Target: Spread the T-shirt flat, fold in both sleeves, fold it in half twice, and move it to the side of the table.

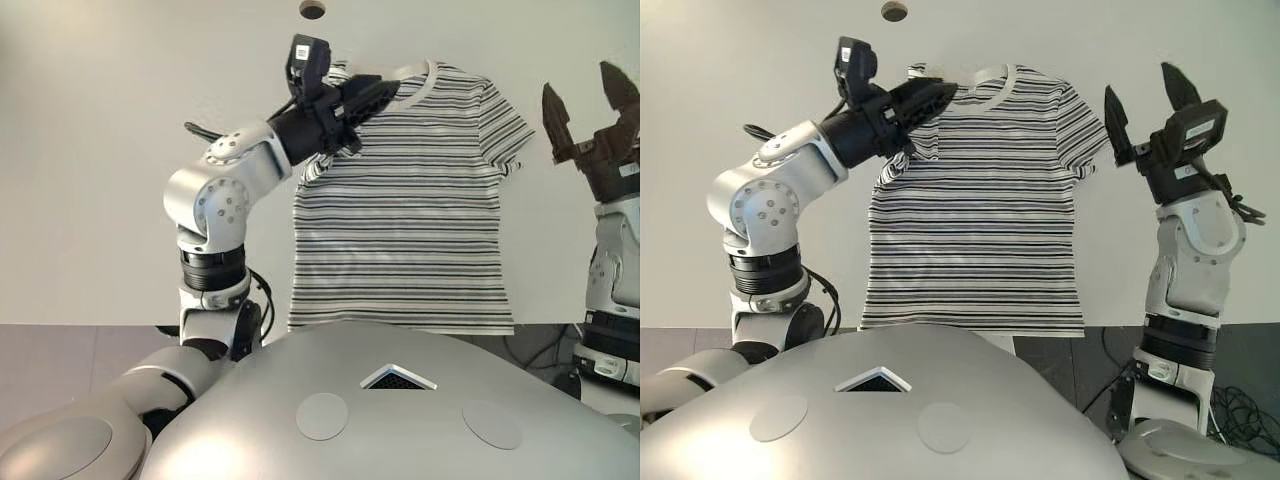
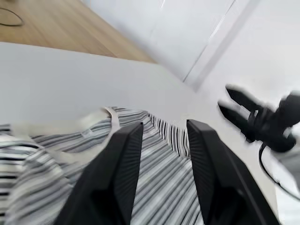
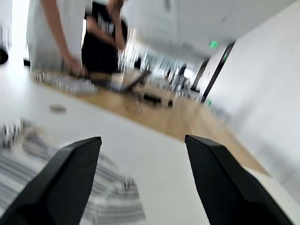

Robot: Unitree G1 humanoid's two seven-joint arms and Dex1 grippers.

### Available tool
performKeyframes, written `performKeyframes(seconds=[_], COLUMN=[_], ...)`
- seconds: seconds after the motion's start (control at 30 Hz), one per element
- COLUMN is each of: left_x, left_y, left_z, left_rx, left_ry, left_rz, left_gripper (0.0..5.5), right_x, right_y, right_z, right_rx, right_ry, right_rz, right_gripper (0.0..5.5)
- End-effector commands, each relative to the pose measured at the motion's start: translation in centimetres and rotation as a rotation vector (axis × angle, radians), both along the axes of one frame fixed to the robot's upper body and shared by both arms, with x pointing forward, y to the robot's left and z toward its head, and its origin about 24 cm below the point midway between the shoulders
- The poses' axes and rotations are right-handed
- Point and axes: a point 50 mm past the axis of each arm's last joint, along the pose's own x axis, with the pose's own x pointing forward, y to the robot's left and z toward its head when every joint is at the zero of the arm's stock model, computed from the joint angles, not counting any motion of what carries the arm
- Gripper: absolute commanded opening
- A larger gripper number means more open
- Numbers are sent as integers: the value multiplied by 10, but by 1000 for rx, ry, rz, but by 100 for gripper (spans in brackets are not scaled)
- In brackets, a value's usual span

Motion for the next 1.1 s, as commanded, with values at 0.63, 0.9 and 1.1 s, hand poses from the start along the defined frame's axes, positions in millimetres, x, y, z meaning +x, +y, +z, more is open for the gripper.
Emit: performKeyframes(seconds=[0.63, 0.9, 1.1], left_x=[-21, -26, -29], left_y=[87, 81, 81], left_z=[-61, -59, -55], left_rx=[723, 698, 695], left_ry=[-586, -597, -606], left_rz=[169, 156, 154], left_gripper=[170, 170, 176], right_x=[26, 44, 49], right_y=[-24, -32, -25], right_z=[-50, -63, -70], right_rx=[609, 631, 609], right_ry=[717, 734, 748], right_rz=[-171, -267, -247], right_gripper=[332, 332, 314])
